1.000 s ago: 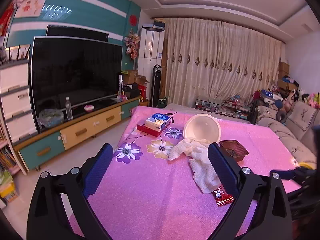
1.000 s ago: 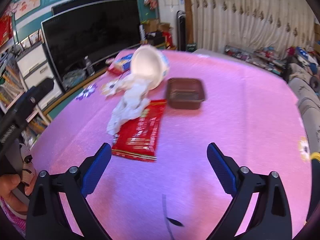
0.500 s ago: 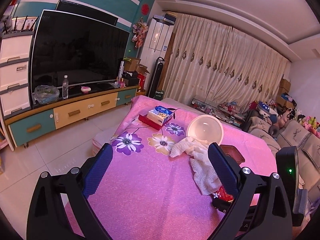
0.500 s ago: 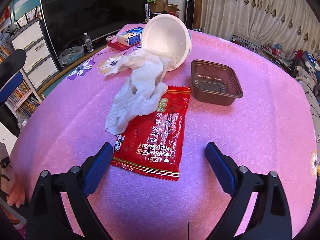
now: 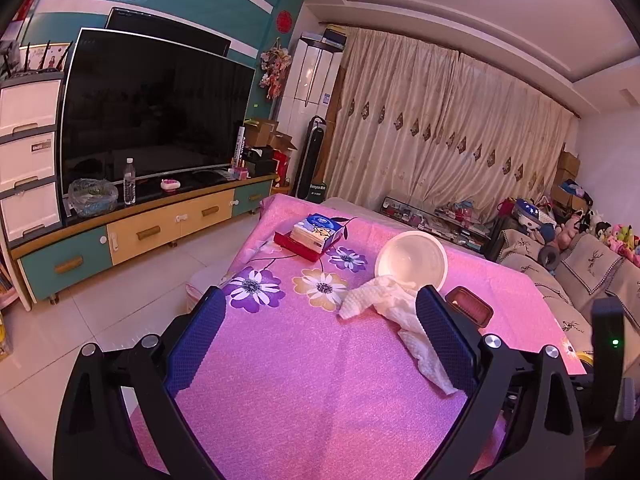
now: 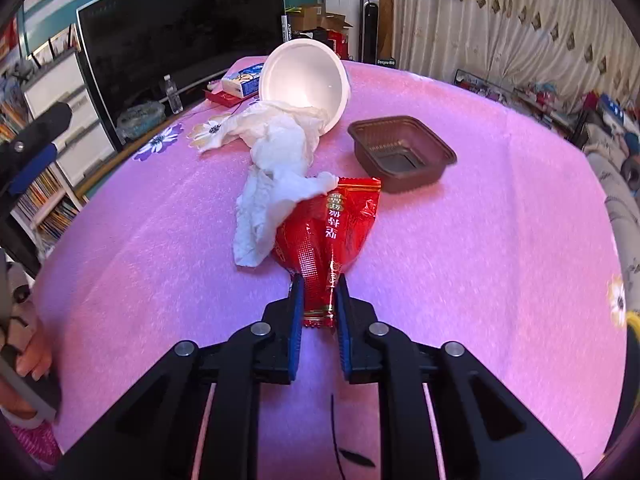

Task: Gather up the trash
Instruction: 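Carry the red wrapper over the bin and open the right tool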

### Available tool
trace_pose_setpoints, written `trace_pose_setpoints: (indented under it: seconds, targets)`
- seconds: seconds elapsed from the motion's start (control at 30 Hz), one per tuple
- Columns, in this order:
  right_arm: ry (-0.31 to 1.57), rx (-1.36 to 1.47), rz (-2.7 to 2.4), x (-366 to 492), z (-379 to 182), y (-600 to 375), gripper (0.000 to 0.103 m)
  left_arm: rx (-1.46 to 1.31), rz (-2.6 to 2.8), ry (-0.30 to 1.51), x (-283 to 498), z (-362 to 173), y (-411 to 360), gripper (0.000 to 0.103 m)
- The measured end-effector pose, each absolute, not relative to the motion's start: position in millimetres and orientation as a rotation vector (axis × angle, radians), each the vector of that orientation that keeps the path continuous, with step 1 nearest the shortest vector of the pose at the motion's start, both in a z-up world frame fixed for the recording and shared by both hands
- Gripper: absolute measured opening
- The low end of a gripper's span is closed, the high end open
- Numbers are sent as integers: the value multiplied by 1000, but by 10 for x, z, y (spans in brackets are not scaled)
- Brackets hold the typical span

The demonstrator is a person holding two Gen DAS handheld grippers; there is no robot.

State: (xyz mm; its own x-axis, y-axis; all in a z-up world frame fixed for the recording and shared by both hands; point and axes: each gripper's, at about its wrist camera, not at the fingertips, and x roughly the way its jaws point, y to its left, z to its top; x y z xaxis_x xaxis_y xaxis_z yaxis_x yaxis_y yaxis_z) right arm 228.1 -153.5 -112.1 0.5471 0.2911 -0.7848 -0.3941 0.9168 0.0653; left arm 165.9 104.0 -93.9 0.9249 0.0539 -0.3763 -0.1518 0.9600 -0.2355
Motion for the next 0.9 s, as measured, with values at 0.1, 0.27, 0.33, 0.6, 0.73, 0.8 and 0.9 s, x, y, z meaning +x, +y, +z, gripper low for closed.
trace_pose_setpoints:
  seconds: [0.1,0.27,0.33,0.6,0.73,0.8,0.9]
  targets:
    - [911,-76,395,2198,-1104,-1731,14,-257,106,376,1664,-939,1022,94]
    - [885,-34,334,1997,-1007,-2087,14,-244,100,379,1678,-936,1002,94]
    - [875,1,309,1927,-977,-2264,14,-240,100,378,1672,-935,994,94]
    - [789,96,131,1752,-758,-3092,14,-215,101,369,1659,-911,935,94]
    - [752,132,9,1732,-718,-3554,14,-193,102,358,1640,-892,888,94]
    - [740,139,-72,1713,-729,-3817,14,-180,101,360,1642,-888,855,94]
    - [741,147,-185,1738,-800,-4204,14,-165,102,362,1653,-882,832,94]
